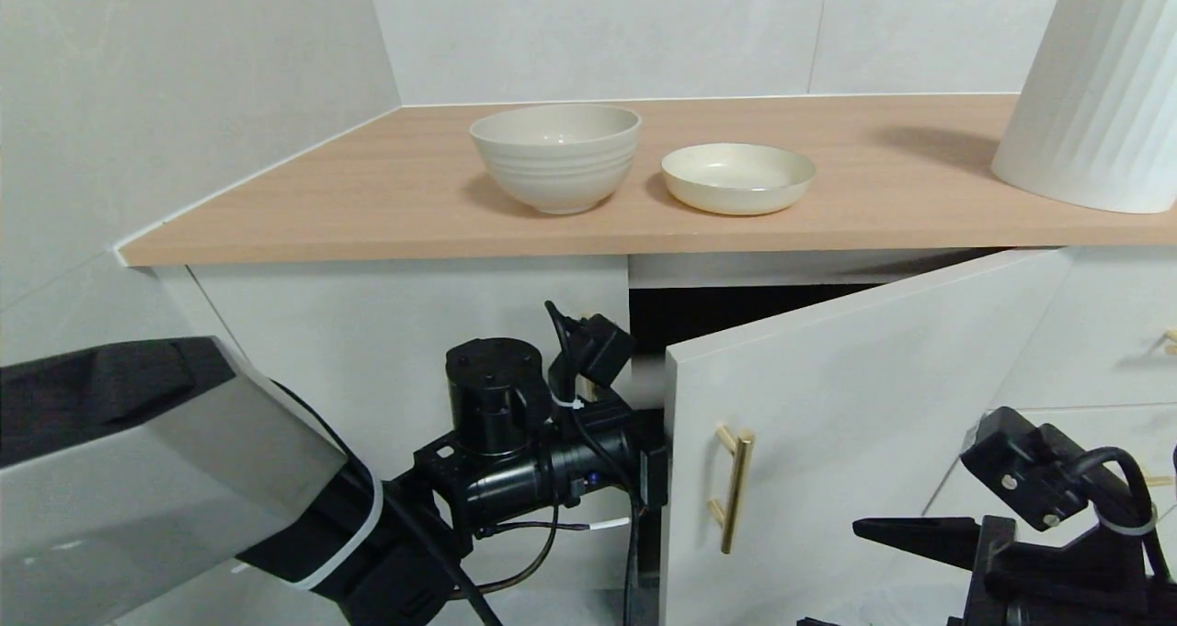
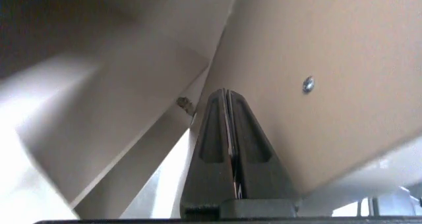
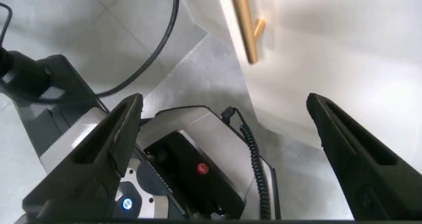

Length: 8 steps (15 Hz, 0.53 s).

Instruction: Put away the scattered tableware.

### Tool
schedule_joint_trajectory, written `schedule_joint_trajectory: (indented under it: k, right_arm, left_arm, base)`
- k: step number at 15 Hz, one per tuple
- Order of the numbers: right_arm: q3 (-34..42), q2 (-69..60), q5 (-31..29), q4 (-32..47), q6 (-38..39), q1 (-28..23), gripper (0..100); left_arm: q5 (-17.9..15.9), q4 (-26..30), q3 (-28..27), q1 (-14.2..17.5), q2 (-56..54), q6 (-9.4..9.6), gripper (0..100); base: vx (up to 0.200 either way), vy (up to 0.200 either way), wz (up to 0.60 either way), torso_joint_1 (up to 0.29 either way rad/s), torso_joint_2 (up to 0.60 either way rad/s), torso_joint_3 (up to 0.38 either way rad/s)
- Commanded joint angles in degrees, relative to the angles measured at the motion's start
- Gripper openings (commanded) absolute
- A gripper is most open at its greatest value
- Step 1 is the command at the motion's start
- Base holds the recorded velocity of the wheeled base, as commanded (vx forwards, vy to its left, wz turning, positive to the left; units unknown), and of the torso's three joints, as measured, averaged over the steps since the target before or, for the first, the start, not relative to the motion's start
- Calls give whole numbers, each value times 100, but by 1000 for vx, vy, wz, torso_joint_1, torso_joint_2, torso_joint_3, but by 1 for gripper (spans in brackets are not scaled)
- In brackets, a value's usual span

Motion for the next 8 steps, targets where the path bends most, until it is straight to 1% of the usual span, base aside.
schedule_joint_trajectory:
  k: [1, 2, 4, 5, 8]
  right_arm:
    - [1, -40, 1, -7, 2, 1, 100]
    - [1, -40, 1, 2, 2, 1, 100]
    - [10, -49, 10, 90, -7, 1, 100]
    - [1, -58, 10, 204, -7, 10, 100]
    - [10, -67, 107, 213, -7, 10, 100]
  left_arm:
    - [-7, -51, 57, -49, -120, -45, 0]
    - [-7, -51, 57, -84, -155, -141, 0]
    - [-7, -95, 57, -102, -182, -291, 0]
    - [-7, -103, 48, -102, -182, -326, 0]
    - [-7, -95, 13, -102, -147, -326, 0]
  base:
    - [0, 0, 0, 0, 0, 0]
    - [0, 0, 0, 0, 0, 0]
    - [-200, 0, 0, 2, 2, 2]
    - [-200, 0, 0, 2, 2, 2]
    - [-200, 0, 0, 6, 4, 1]
